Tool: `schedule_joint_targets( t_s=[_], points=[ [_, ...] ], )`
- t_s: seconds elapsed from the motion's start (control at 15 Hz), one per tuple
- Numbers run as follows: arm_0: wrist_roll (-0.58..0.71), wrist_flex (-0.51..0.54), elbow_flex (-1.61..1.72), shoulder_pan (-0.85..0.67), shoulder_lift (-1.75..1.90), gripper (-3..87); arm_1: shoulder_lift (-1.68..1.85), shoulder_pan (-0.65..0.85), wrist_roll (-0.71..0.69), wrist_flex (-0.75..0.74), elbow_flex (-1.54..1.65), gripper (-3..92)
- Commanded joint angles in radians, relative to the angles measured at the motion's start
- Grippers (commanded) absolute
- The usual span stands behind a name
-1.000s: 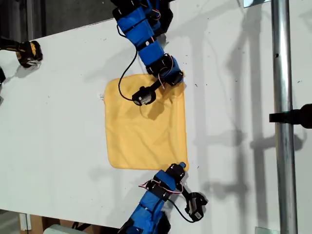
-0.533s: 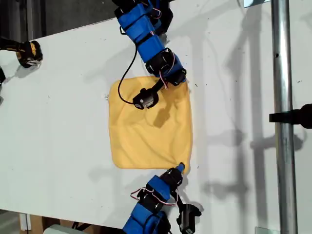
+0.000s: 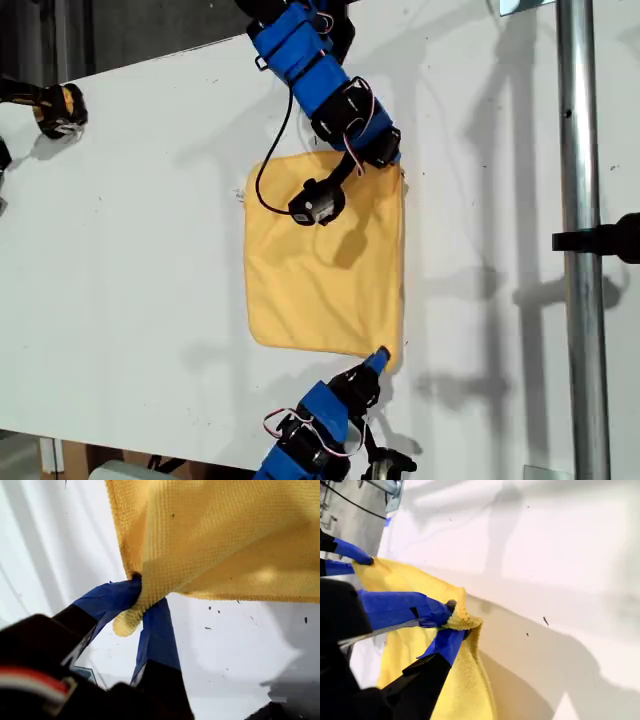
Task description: Grasp corners of a towel and fold twice.
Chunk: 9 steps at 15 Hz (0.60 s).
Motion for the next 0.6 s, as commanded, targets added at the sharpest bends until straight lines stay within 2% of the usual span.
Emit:
schedule_joint_targets(
  t_s=[0.0, 0.27, 0.53],
  points=[
    [0.008, 0.064, -0.025, -0.074, 0.087, -1.0, 0.087, 0.086, -0.009, 0.060, -0.048, -0.2],
    [0.124, 0.147, 0.097, -0.333, 0.275, -1.0, 0.169, 0.293, -0.063, 0.135, 0.021, -0.2],
    [0.264, 0.227, 0.190, -0.591, 0.420, -1.0, 0.253, 0.551, -0.224, 0.120, 0.091, -0.2]
  ],
)
